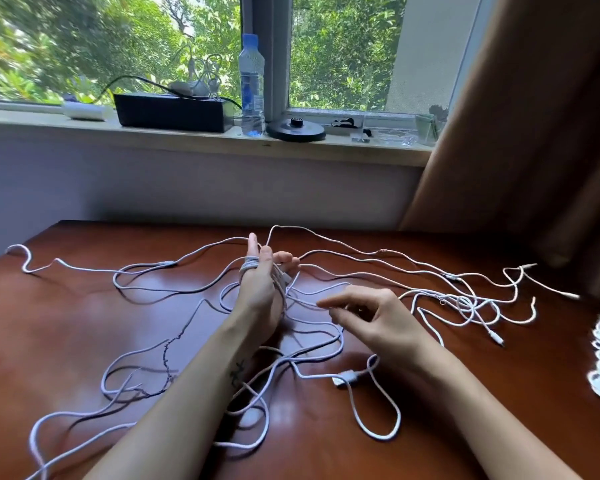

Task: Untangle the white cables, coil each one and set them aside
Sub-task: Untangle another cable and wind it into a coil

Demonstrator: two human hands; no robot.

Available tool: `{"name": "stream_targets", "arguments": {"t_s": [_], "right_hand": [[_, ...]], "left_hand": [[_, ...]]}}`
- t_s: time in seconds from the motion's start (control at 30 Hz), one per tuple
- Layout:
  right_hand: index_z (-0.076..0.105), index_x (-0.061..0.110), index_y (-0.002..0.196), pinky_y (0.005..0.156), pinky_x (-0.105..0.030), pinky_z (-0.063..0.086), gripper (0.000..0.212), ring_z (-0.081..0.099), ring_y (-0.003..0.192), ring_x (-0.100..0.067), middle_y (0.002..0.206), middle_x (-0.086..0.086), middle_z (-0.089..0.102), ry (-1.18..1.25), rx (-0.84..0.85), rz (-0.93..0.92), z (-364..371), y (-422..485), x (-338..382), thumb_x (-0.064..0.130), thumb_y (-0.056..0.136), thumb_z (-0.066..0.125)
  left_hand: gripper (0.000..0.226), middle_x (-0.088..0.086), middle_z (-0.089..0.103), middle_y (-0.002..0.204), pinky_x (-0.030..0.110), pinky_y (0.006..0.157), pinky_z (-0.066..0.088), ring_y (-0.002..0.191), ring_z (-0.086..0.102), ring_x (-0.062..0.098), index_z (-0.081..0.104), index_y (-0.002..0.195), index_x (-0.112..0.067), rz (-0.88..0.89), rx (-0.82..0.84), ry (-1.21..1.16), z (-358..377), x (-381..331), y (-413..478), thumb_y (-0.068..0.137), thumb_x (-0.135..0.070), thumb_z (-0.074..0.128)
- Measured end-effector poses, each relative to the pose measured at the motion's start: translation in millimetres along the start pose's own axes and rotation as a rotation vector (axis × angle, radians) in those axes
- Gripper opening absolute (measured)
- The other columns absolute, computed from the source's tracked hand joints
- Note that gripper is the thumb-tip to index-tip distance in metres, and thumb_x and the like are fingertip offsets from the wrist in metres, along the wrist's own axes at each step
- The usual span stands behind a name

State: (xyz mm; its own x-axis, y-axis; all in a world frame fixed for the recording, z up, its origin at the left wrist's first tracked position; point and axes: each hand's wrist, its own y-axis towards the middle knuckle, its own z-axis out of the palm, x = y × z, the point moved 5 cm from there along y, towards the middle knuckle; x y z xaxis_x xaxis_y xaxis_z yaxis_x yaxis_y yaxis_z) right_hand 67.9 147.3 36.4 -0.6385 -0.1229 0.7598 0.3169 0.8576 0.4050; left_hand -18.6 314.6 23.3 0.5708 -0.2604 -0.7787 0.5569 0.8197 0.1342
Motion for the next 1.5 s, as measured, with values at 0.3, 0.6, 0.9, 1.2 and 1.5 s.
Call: {"name": "stream_targets", "arguments": {"t_s": [0.3,0.6,0.9,1.2,1.5], "right_hand": [[0.075,0.022,0.106,0.059,-0.026,0.055,0.02,0.065,0.059,-0.017,0.092,0.0,0.074,0.17,-0.251,0.069,-21.0,-1.0,2.5,0.009,0.092,0.072],[0.071,0.036,0.101,0.061,-0.04,0.052,0.031,0.053,0.057,-0.015,0.08,0.016,0.068,-0.15,-0.473,-0.02,-34.2,-5.1,11.3,0.039,0.074,0.085],[0.071,0.03,0.085,0.057,-0.03,0.046,0.037,0.054,0.057,-0.007,0.062,0.015,0.057,-0.357,-0.569,-0.027,-44.7,-6.8,8.8,0.062,0.069,0.079],[0.077,0.029,0.106,0.065,-0.026,0.042,0.016,0.051,0.065,-0.014,0.083,0.006,0.058,-0.168,-0.257,-0.16,-30.4,2.0,8.9,0.029,0.09,0.075],[0.074,0.033,0.117,0.075,-0.022,0.045,0.028,0.057,0.078,-0.016,0.095,0.008,0.059,-0.112,-0.006,-0.126,-13.0,0.1,14.1,0.016,0.097,0.065]], "left_hand": [[0.057,0.006,0.064,0.098,0.026,0.067,0.057,0.075,0.065,0.019,0.017,0.156,-0.043,0.204,0.197,0.58,5.5,-2.5,-18.2,0.107,-0.032,0.044],[0.049,0.004,0.044,0.047,0.021,0.04,0.029,0.037,0.035,0.011,0.033,0.154,-0.01,-0.016,0.287,0.584,14.1,11.8,-27.9,0.11,-0.032,0.031],[0.027,0.002,0.033,0.052,0.022,0.043,0.024,0.045,0.027,0.014,0.069,0.111,-0.018,-0.031,0.658,0.718,33.3,7.4,-53.0,0.088,-0.028,0.057],[0.037,0.01,0.035,0.053,0.023,0.045,0.028,0.043,0.029,0.014,0.072,0.092,-0.007,-0.061,0.697,0.868,28.3,24.5,-56.8,0.096,-0.038,0.053],[0.044,-0.008,0.043,0.053,0.029,0.055,0.03,0.051,0.04,0.008,0.072,0.078,-0.014,0.04,0.819,1.036,35.6,21.7,-62.8,0.098,-0.045,0.047]]}}
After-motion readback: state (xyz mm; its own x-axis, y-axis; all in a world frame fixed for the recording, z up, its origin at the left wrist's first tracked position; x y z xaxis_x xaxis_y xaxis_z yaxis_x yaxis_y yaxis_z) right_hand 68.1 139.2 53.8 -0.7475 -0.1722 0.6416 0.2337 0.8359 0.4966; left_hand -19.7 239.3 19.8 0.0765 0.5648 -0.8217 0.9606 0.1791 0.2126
